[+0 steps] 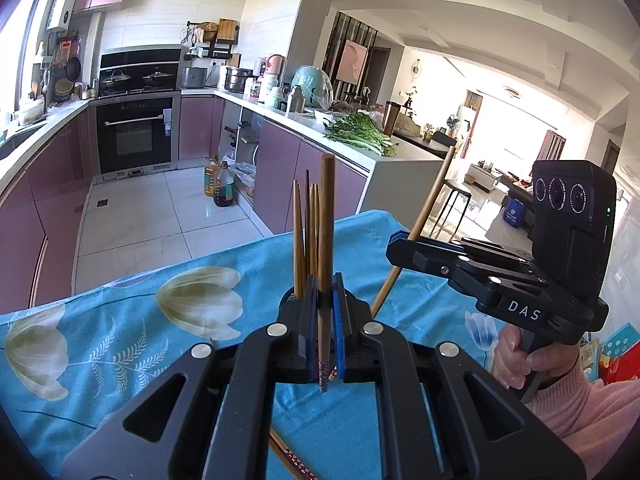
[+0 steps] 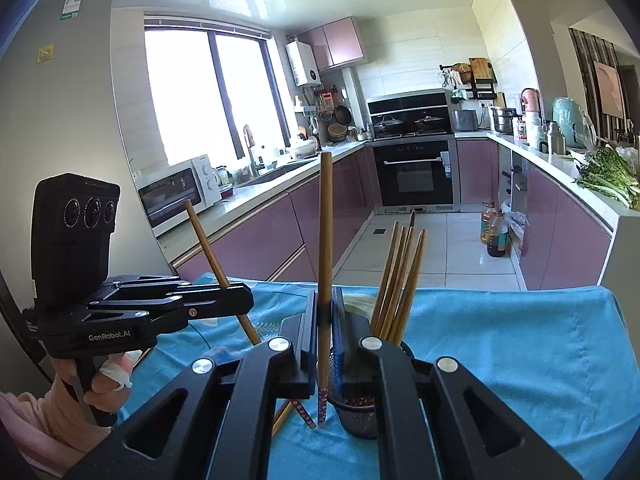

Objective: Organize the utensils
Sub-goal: 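Lower the held chopstick into the black mesh cup with the right gripper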

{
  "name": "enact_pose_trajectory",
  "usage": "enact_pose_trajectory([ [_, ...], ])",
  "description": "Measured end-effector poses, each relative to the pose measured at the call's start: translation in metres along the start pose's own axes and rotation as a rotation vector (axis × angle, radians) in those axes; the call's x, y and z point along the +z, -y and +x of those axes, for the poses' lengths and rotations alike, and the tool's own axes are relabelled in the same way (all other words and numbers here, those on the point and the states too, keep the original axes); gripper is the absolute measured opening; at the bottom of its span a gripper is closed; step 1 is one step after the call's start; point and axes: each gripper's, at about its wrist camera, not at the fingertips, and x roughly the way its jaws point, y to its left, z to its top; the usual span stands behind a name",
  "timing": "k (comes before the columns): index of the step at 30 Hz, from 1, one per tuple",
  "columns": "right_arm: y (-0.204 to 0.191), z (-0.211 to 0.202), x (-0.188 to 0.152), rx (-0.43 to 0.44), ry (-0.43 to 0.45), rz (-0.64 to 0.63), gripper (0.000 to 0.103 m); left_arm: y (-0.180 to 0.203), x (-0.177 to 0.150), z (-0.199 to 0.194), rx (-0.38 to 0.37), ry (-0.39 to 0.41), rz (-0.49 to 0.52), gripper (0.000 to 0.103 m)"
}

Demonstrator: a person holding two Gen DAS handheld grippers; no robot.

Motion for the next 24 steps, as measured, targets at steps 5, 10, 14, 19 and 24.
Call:
enact_pose_trajectory([
  [5, -0.001, 0.001, 0.003, -0.002, 0.005, -0.004, 0.006, 0.0, 0.003, -0.002, -0.001, 0.009, 0.002, 0.008],
  [10, -0.003, -0.001, 0.005, -0.004, 0.015, -0.009, 0.006, 0.001, 0.005, -0.007, -0.002, 0.021, 0.007, 0.008],
  [14, -0.003, -0.001, 0.008, -0.008, 0.021, -0.013, 0.006, 0.003, 0.007, -0.012, -0.002, 0.035, 0.013, 0.008],
  [19, -0.004, -0.004, 0.013, -0.018, 0.037, -0.024, 0.006, 0.004, 0.01, -0.015, -0.007, 0.049, 0.013, 0.008],
  [24, -0.004, -0.009, 0.018, -0.026, 0.055, -0.03, 0.006, 0.005, 0.014, -0.021, -0.008, 0.068, 0.015, 0.008],
])
